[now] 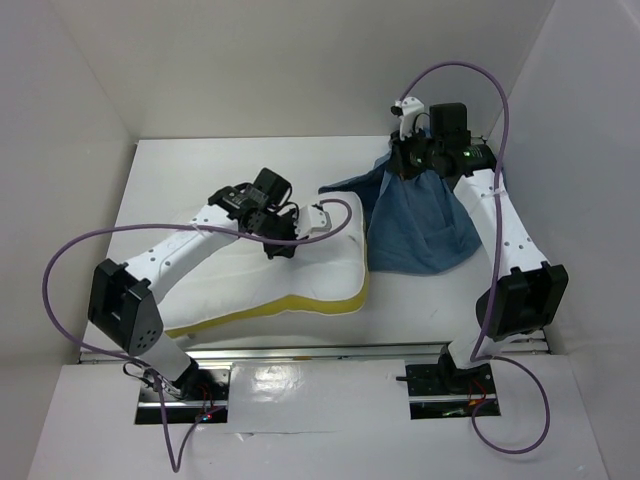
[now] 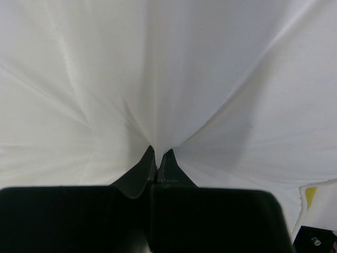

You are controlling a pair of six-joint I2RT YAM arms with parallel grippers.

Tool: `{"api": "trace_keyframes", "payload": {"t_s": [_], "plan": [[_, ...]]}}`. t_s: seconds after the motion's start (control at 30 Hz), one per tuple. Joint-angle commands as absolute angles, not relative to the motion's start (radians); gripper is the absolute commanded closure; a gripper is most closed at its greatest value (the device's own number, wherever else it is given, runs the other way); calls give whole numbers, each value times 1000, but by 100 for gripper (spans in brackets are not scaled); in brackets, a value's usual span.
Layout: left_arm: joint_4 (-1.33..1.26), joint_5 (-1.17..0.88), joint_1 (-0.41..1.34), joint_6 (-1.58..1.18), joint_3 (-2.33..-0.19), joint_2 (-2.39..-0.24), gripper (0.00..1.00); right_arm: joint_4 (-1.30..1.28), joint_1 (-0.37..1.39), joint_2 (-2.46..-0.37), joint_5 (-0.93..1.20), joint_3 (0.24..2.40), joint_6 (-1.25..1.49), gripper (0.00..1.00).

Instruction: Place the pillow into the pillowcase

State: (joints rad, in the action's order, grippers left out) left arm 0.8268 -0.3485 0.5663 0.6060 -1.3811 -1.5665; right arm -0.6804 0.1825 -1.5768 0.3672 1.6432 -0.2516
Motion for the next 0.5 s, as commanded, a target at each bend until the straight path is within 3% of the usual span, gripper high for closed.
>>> {"api": "trace_keyframes", "payload": {"t_s": [0.0,0.47], "plan": [[804,-419,612,583,-1451,-1583,100,-649,176,-1531,425,1644,-239,100],[732,-425,684,540,-1626,-1747,100,-802,176,-1448,607,1493,-325,100]]}}
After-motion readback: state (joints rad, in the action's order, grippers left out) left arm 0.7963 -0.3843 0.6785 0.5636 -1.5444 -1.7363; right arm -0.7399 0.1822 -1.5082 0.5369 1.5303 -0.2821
